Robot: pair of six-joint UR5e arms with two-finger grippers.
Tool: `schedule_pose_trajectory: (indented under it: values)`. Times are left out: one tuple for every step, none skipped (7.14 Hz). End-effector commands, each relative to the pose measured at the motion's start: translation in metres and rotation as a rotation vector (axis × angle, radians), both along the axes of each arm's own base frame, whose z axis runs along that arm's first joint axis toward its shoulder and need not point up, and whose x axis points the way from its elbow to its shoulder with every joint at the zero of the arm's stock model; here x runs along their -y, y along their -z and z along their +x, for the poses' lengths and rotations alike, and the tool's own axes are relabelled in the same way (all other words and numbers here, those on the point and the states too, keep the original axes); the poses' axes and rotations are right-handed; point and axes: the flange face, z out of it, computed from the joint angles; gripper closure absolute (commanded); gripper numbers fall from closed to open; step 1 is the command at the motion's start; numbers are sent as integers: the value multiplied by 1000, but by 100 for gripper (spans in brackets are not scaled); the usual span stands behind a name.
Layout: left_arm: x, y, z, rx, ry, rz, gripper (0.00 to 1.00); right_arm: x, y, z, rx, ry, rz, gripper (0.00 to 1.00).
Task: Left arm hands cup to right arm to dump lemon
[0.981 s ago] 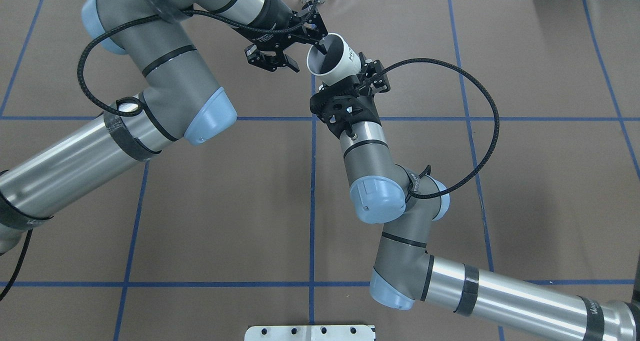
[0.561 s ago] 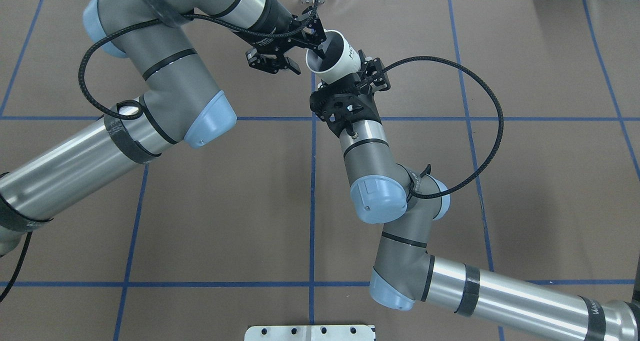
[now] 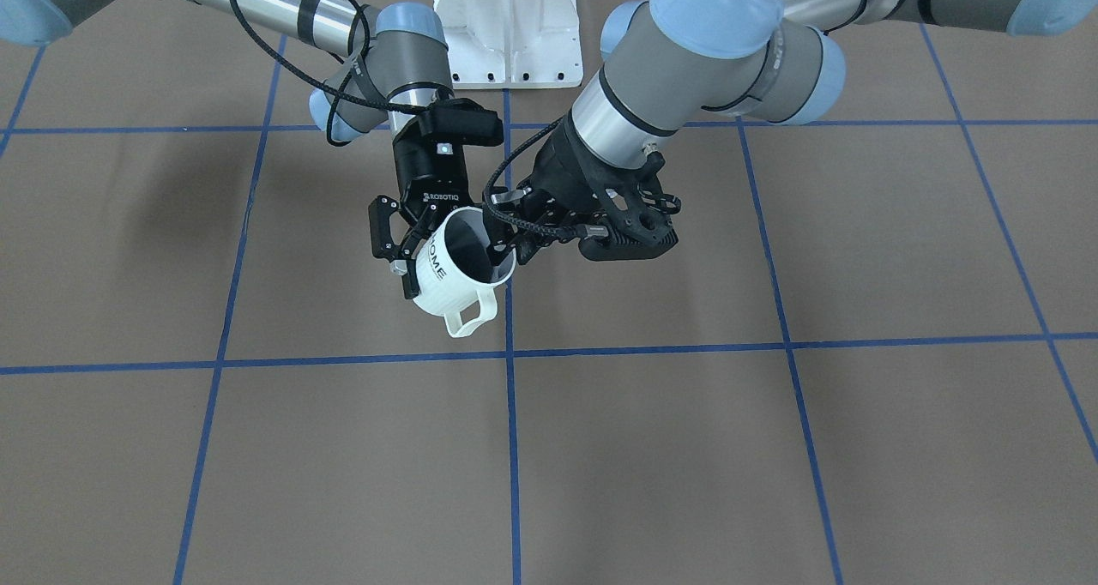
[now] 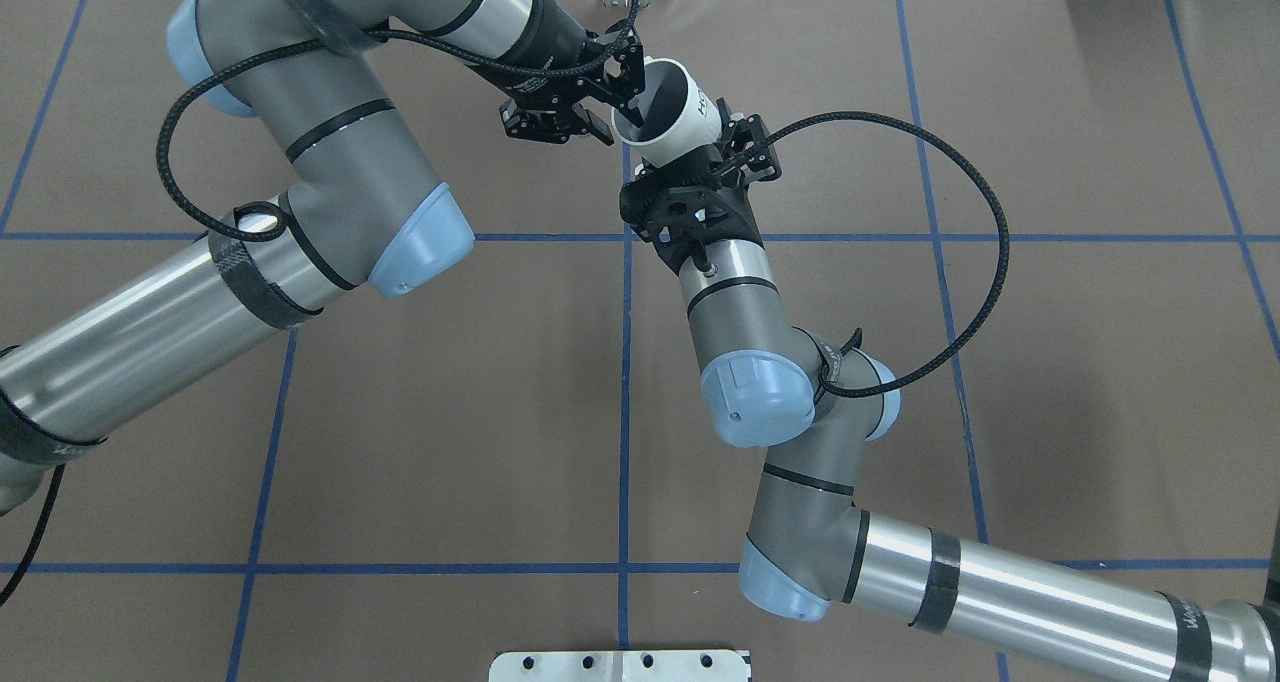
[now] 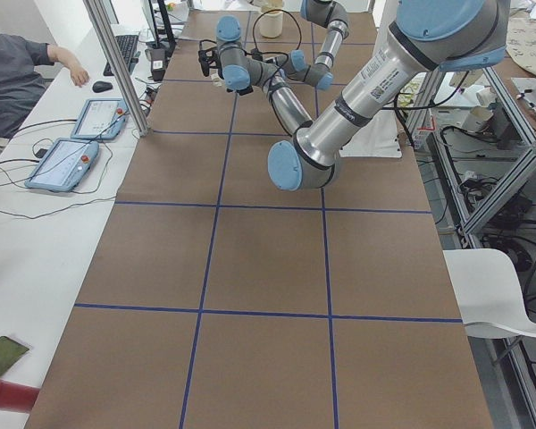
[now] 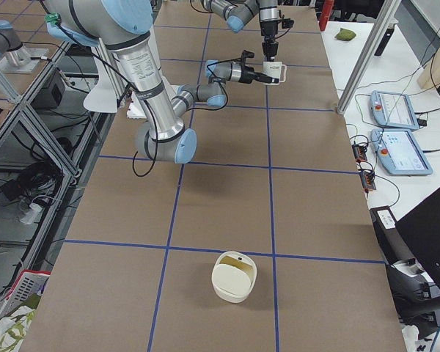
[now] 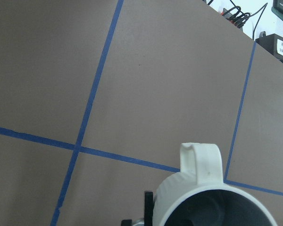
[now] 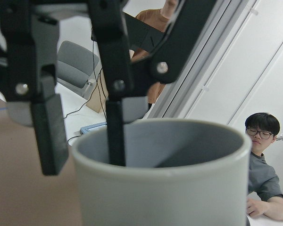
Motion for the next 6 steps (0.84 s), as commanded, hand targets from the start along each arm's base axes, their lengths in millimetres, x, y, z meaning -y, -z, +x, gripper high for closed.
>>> schedule_pose_trajectory:
  values:
    - [0, -1, 1, 1, -1, -1, 66, -1, 2, 1, 4, 0, 1, 74]
    - [0, -2, 1, 2, -1, -2, 66, -1, 2, 1, 4, 0, 2, 73]
    - [0, -2, 1, 2, -1, -3, 69, -1, 2, 1, 4, 0, 2, 70]
    - [0, -2, 1, 2, -1, -2, 100, 0, 2, 1, 1, 0, 1, 60]
    - [0, -2, 0, 1, 0, -1, 100, -1, 2, 1, 2, 0, 2, 21]
    - [-1, -2, 1, 2, -1, -3, 100, 0, 0, 1, -2, 0, 0, 2]
